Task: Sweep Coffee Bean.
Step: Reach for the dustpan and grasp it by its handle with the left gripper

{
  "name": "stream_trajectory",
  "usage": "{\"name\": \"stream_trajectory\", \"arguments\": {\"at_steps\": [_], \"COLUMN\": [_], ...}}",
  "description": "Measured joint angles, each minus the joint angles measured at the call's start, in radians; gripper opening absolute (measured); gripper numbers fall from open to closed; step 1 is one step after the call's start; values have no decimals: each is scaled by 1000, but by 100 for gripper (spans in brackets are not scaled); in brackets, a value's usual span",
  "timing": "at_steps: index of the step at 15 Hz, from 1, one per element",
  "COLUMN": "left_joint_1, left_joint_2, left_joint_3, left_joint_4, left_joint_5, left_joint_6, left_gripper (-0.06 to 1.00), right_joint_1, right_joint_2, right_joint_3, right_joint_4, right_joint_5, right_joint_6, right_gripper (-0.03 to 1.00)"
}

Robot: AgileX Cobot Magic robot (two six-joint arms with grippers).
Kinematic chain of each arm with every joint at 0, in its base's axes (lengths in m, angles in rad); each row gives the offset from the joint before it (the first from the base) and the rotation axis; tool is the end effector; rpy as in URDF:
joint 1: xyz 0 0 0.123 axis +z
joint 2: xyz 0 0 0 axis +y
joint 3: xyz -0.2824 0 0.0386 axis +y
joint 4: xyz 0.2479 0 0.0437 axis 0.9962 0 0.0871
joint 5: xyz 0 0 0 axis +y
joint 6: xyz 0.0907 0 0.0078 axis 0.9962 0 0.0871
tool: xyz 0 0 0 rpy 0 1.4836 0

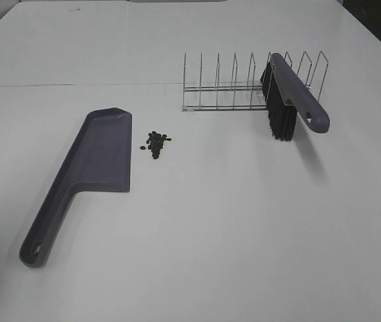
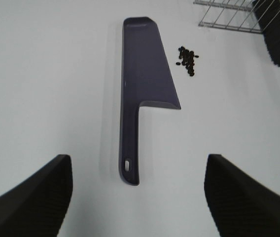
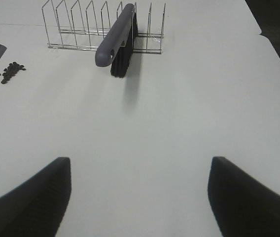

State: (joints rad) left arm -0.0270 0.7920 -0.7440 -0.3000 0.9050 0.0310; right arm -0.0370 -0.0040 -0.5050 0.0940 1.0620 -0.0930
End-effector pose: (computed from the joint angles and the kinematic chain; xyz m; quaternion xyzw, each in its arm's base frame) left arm 0.1370 -0.0249 0.3167 -0.0191 0.9289 -0.1415 0.3416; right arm -0.0060 0.0077 0.2787 -0.0259 0.8499 0.0128 0.5262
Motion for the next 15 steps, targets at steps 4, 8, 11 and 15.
{"name": "stream_trajectory", "arguments": {"at_steps": [4,8,11,15], "left_joint_1": [0,-2,-46,-156], "left_joint_2": [366,641,745,872], "left_joint_3": [-122,-218,-239,-239], "left_joint_4": [-3,-3,8,74], "left_joint_5": [-3,-2,-6,-9], "left_joint_6": [3,3,0,-85], "left_gripper": [70,70,70,70], "right_joint_1": [0,0,0,0], "right_joint_2": [0,0,0,0], "right_joint_3": [0,0,0,0], "right_joint_4": [0,0,0,0], "right_joint_5": [0,0,0,0], "right_joint_6": [0,0,0,0], "right_gripper": [68,68,68,68]}}
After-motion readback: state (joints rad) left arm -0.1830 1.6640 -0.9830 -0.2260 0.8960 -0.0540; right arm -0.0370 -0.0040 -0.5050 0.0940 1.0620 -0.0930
